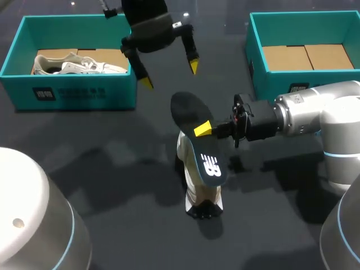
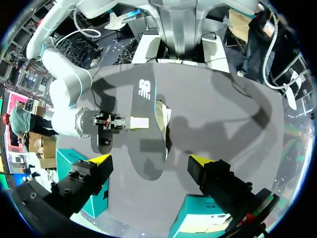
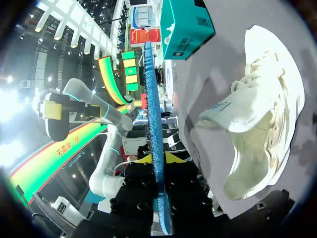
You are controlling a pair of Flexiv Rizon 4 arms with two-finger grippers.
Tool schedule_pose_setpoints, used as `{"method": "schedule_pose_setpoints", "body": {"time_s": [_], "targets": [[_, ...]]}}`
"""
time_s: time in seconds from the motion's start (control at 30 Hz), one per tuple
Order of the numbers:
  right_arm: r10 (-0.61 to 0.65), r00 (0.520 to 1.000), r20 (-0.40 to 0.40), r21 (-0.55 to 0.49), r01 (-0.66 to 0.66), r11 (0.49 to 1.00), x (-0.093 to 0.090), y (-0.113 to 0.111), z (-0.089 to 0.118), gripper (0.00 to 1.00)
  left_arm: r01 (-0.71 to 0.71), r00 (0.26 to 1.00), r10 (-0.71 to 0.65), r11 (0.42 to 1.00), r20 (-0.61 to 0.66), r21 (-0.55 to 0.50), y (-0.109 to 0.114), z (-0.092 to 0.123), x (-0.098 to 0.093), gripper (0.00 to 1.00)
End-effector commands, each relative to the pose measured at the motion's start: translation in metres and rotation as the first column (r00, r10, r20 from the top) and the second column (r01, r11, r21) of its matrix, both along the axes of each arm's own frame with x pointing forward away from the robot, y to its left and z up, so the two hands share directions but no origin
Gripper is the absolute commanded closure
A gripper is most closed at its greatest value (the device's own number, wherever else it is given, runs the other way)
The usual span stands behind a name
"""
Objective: Take the shoe out of the shoebox, open the shoe tongue, remove and reinsert the insole, then place the shoe into the shoebox
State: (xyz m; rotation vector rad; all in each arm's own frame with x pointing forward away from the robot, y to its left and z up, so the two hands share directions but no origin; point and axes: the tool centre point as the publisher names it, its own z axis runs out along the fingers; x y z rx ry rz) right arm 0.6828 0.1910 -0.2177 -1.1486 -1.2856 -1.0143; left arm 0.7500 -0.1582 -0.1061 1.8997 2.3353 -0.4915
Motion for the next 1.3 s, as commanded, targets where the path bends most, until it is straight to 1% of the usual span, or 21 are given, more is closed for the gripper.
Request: {"method": "schedule_pose_setpoints", "body": {"time_s": [0.03, 0.07, 0.1, 0.17, 0.2, 0.33, 0.43, 0.47, 0.53, 0.63, 0.67, 0.7, 0.77, 1.2, 1.23, 1.3], "targets": [[-0.001, 1.000, 0.000, -0.003, 0.001, 1.000, -0.001, 0.000, 0.001, 1.00, -0.035, 0.998, 0.043, 0.979, 0.037, -0.201, 0.004, -0.004, -0.002, 0.00], [-0.001, 1.000, 0.000, -0.003, 0.001, 1.000, -0.001, 0.000, 0.001, 1.00, -0.035, 0.998, 0.043, 0.979, 0.037, -0.201, 0.004, -0.004, -0.002, 0.00], [-0.001, 1.000, 0.000, -0.003, 0.001, 1.000, -0.001, 0.000, 0.001, 1.00, -0.029, 0.999, 0.035, 0.977, 0.020, -0.213, 0.003, -0.007, -0.003, 0.00], [-0.001, 1.000, 0.000, -0.003, 0.001, 1.000, -0.001, 0.000, 0.001, 1.00, -0.046, 0.998, 0.055, 0.968, 0.027, -0.247, 0.004, -0.013, -0.005, 0.00], [-0.001, 1.000, 0.000, -0.003, 0.001, 1.000, -0.001, 0.000, 0.001, 1.00, -0.043, 0.999, 0.049, 0.962, 0.015, -0.269, 0.006, -0.015, -0.006, 0.00], [-0.001, 1.000, 0.000, -0.003, 0.001, 1.000, -0.001, 0.000, 0.001, 1.00, -0.055, 0.996, 0.073, 0.937, 0.040, -0.346, 0.015, -0.023, -0.008, 0.00], [-0.054, 0.998, 0.022, 0.031, 0.053, 0.998, 0.002, -0.003, 0.004, 1.00, -0.054, 0.996, 0.079, 0.911, 0.046, -0.409, 0.020, -0.030, -0.009, 0.00], [-0.064, 0.998, 0.027, 0.035, 0.063, 0.997, 0.002, -0.004, 0.005, 1.00, -0.035, 0.996, 0.066, 0.899, 0.055, -0.437, 0.020, -0.034, -0.011, 0.00], [-0.080, 0.996, 0.039, 0.048, 0.078, 0.996, 0.003, -0.006, 0.008, 1.00, -0.041, 0.996, 0.075, 0.878, 0.053, -0.477, 0.021, -0.040, -0.012, 0.00], [-0.088, 0.995, 0.051, 0.055, 0.085, 0.995, 0.004, -0.007, 0.012, 1.00, -0.020, 0.997, 0.062, 0.822, 0.054, -0.570, 0.023, -0.049, -0.015, 0.00], [-0.086, 0.995, 0.053, 0.056, 0.083, 0.995, 0.004, -0.007, 0.013, 1.00, -0.010, 0.997, 0.055, 0.796, 0.056, -0.606, 0.024, -0.054, -0.016, 0.00], [-0.084, 0.995, 0.055, 0.059, 0.081, 0.995, 0.005, -0.007, 0.014, 1.00, 0.024, 0.998, 0.019, 0.765, 0.061, -0.643, 0.026, -0.057, -0.017, 0.00], [-0.074, 0.996, 0.046, 0.073, 0.071, 0.995, 0.005, -0.007, 0.014, 1.00, 0.024, 0.998, 0.019, 0.765, 0.061, -0.643, 0.026, -0.057, -0.017, 0.00], [-0.074, 0.996, 0.046, 0.073, 0.071, 0.995, 0.005, -0.007, 0.014, 1.00, 0.024, 0.998, 0.019, 0.765, 0.061, -0.643, 0.026, -0.057, -0.017, 0.00], [-0.074, 0.996, 0.046, 0.073, 0.071, 0.995, 0.005, -0.007, 0.014, 1.00, 0.021, 0.999, 0.008, 0.753, 0.041, -0.657, 0.022, -0.062, -0.017, 0.00], [-0.074, 0.996, 0.046, 0.073, 0.071, 0.995, 0.005, -0.007, 0.014, 1.00, 0.018, 0.993, 0.062, 0.750, 0.098, -0.661, 0.017, -0.069, -0.017, 0.00]]}}
